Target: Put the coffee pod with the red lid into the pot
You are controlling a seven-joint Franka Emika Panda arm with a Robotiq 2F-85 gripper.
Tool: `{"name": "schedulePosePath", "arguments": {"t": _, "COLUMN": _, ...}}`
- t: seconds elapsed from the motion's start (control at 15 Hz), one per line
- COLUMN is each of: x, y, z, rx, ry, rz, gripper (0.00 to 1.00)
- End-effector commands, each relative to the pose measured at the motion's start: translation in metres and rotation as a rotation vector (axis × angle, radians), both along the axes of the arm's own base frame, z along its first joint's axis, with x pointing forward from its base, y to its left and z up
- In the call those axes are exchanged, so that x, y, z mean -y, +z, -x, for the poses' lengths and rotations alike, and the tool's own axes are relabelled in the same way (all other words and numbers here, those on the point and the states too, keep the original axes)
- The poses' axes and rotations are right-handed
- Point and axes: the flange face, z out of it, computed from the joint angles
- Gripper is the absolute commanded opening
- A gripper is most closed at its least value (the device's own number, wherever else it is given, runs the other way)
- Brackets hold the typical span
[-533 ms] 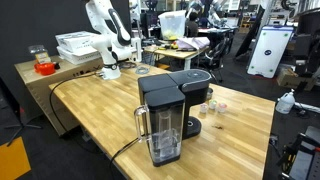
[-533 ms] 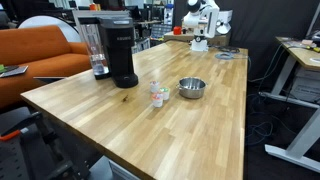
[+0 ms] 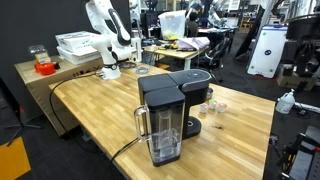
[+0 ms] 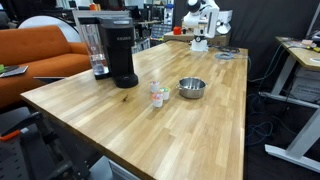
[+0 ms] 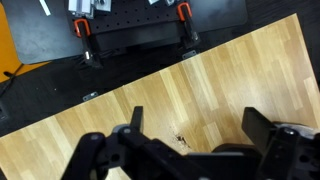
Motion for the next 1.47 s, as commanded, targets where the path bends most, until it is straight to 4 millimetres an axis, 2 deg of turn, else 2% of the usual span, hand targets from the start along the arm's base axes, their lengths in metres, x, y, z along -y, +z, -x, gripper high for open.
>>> {"name": "schedulePosePath", "arguments": {"t": 0.0, "x": 0.005, "y": -0.009, "z": -0.025, "rx": -0.003, "ry": -0.035, "rz": 0.022, "gripper": 1.0}}
{"name": "schedulePosePath", "arguments": {"t": 0.13, "x": 0.009, "y": -0.01, "z": -0.037, "rx": 0.02, "ry": -0.073, "rz": 0.032, "gripper": 1.0}}
{"name": "schedulePosePath", "arguments": {"t": 0.2, "x": 0.006, "y": -0.013, "z": -0.027, "rx": 0.017, "ry": -0.04, "rz": 0.015, "gripper": 1.0}}
{"name": "schedulePosePath", "arguments": {"t": 1.0, "x": 0.006, "y": -0.015, "z": -0.031, "rx": 0.017, "ry": -0.048, "rz": 0.013, "gripper": 1.0}}
{"name": "schedulePosePath", "arguments": {"t": 1.2, "x": 0.008, "y": -0.017, "z": -0.047, "rx": 0.082, "ry": -0.05, "rz": 0.058, "gripper": 1.0}}
{"name": "schedulePosePath", "arguments": {"t": 1.4, "x": 0.017, "y": -0.026, "z": -0.076, "rx": 0.184, "ry": -0.084, "rz": 0.1, "gripper": 1.0}}
